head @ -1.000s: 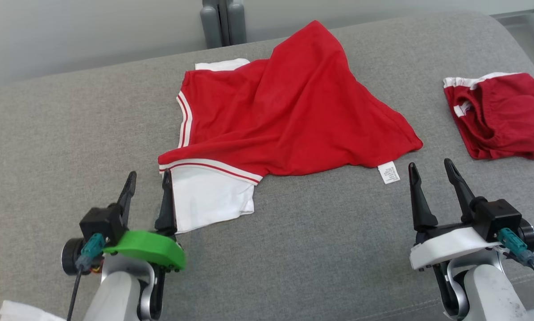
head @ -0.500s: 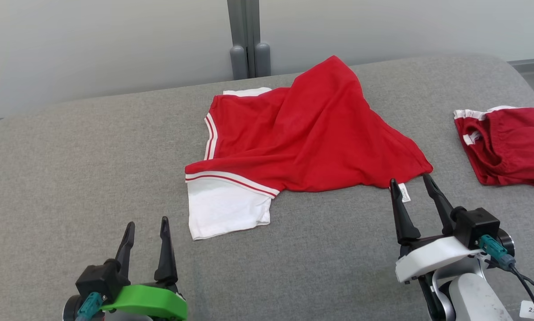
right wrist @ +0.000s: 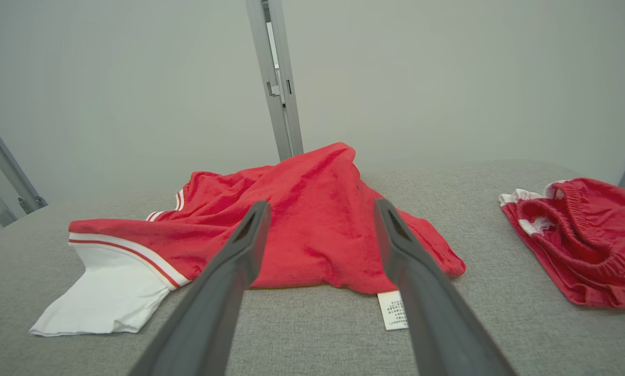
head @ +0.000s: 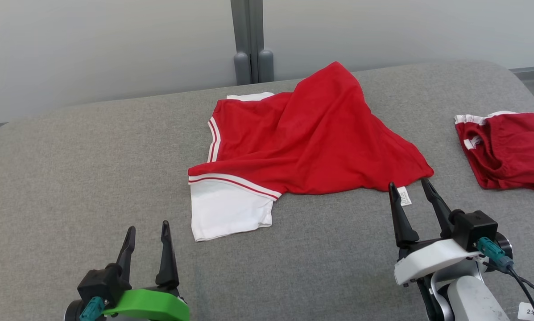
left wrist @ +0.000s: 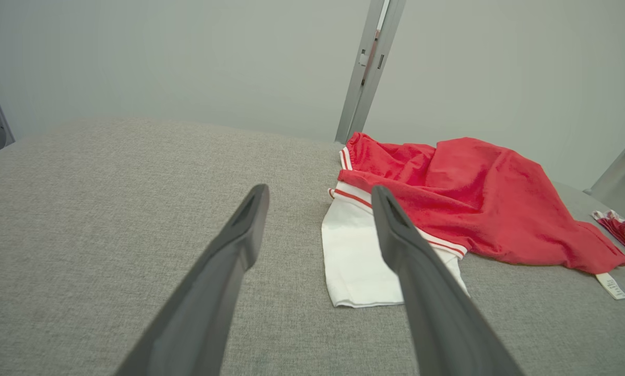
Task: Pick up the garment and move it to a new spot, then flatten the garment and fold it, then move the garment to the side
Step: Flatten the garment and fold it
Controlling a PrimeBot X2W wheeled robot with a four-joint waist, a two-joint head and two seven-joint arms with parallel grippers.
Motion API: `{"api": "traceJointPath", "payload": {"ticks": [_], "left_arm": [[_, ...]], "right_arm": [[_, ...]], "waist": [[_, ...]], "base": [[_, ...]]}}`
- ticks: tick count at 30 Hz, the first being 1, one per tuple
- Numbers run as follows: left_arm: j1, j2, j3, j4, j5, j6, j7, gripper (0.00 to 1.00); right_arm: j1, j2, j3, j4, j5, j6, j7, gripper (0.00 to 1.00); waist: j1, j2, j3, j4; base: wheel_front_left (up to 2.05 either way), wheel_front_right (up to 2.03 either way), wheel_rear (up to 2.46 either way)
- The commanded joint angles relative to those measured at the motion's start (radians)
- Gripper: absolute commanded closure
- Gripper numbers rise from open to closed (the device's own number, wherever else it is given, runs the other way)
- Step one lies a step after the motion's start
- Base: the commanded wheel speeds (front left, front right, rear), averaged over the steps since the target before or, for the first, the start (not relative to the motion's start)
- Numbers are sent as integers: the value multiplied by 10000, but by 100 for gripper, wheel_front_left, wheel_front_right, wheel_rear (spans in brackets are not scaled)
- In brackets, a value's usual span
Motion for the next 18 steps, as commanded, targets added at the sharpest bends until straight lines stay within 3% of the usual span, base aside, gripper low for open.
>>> {"api": "traceJointPath", "payload": {"ticks": [1,7,18], "left_arm": [[105,-5,2,-16,19,37,-2,0],[-120,-4,-318,597,174,157,170,0],[-1735,8,-1098,2345,205,601,2284,0]], "right_arm": [[100,-6,9,0,-23,-16,-29,0],[33,-4,-76,82,-126,-16,-29,0],[-282,-7,-133,236,-181,-16,-29,0]], "waist": [[0,0,14,1],[0,0,130,-38],[0,0,660,-555]], "base": [[0,0,0],[0,0,0],[0,0,0]]}}
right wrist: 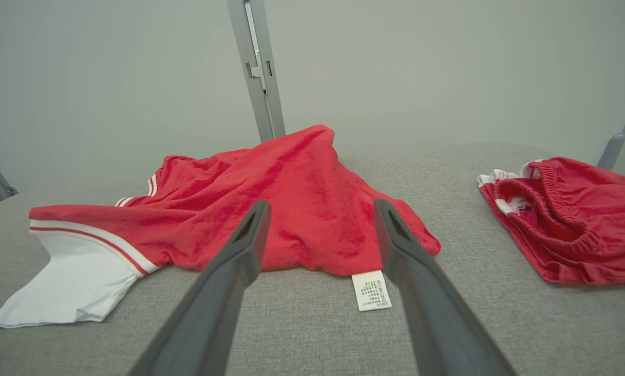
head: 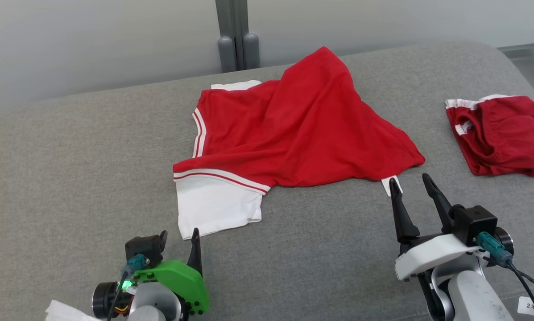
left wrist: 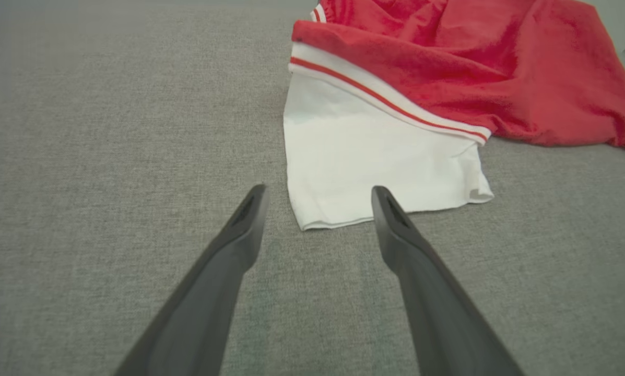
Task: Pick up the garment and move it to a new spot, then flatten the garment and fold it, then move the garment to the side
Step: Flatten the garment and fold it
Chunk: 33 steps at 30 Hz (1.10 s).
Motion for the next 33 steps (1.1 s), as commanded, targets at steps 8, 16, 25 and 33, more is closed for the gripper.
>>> {"api": "traceJointPath", "payload": {"ticks": [8,16,25,33], "left_arm": [[-1025,105,328,1165,-248,494,591,0],[-1466,179,395,1960,-455,486,905,80],[-1567,203,260,1462,-483,414,548,100],[-1351,186,31,422,-401,444,344,100]], "right_arm": [[-221,-9,-121,-38,47,-16,-29,0],[-379,-10,-373,163,-89,-16,-29,0],[-2121,-75,-2132,2266,-1235,-16,725,0],[-4012,-522,-2922,4825,-1530,-16,1455,0]], "waist": [[0,0,656,-763],[0,0,959,-1027],[0,0,1169,-563],[0,0,1551,221]], "base": [[0,0,0],[0,0,0],[0,0,0],[0,0,0]]}}
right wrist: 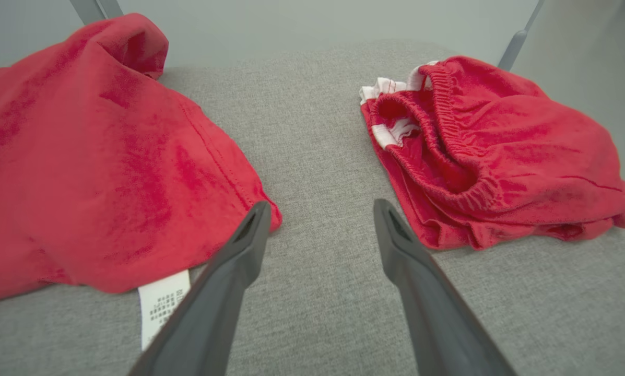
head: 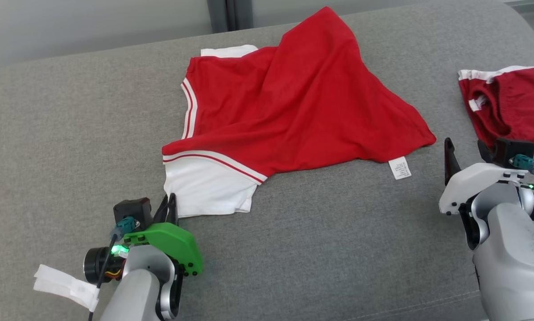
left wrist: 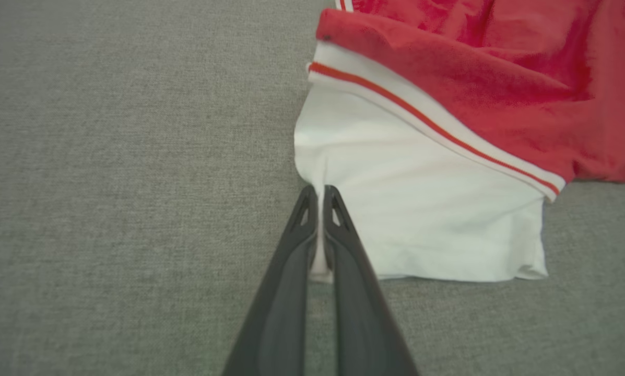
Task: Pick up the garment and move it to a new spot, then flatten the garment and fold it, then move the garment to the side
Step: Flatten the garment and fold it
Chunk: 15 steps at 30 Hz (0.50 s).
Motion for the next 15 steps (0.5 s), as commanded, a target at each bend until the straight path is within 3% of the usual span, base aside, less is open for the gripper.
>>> {"api": "traceJointPath", "payload": {"ticks": [1,14,15], "left_arm": [[120,59,-68,-219,40,20,-24,100],[645,178,-446,-1852,181,154,207,100],[679,188,-471,-1972,183,163,218,100]], "right_arm": [[-280,-62,-92,389,-145,-16,10,0],[-1750,-462,244,3293,-102,-16,222,0],[-1818,-463,334,3496,-37,-16,284,22]], "waist": [[0,0,277,439],[0,0,474,954],[0,0,467,949]], "base": [[0,0,0],[0,0,0],[0,0,0]]}}
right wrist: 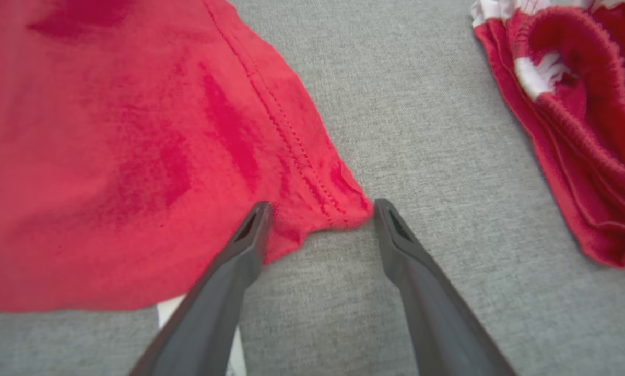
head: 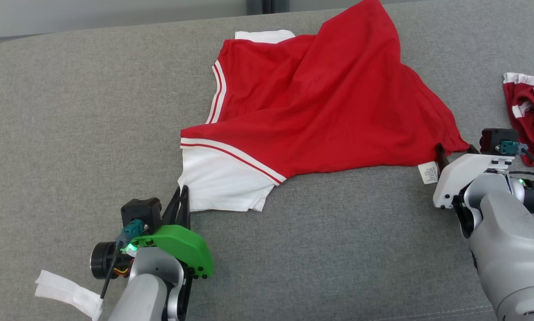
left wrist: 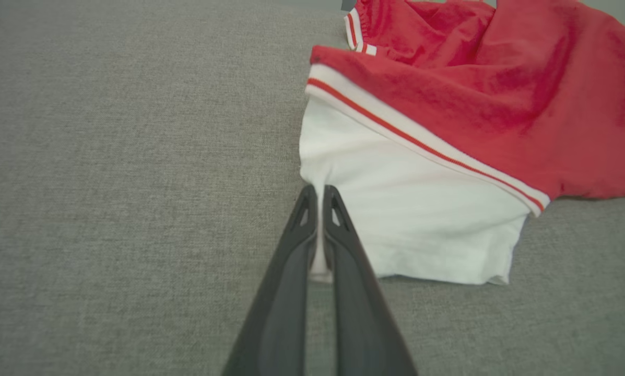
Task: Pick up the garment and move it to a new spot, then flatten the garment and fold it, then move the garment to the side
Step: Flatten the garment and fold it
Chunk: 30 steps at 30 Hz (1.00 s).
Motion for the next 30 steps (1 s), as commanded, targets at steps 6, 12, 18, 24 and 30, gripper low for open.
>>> {"api": "traceJointPath", "payload": {"ticks": [6,12,18,24,30], "left_arm": [[266,135,-27,-664,-66,-59,-162,100],[262,229,158,-1301,-254,-163,-580,100],[-36,377,512,-2269,-308,-63,-1121,100],[-248,770,799,-3648,-246,3,-980,100],[-783,1458,1306,-5612,2,119,-629,100]], "right_arm": [[-315,18,498,662,507,-16,-177,100],[-442,239,1333,597,1239,-16,-793,100],[-181,394,2694,-265,2612,-16,-1110,100],[307,-163,4205,-2575,4353,-16,-1223,100],[1150,-1481,4630,-5991,5465,-16,-947,100]], "waist": [[0,0,-185,-145],[0,0,-630,-400],[0,0,-1344,-716],[0,0,-2135,-982],[0,0,-2759,-1111]], "base": [[0,0,0],[0,0,0],[0,0,0],[0,0,0],[0,0,0]]}}
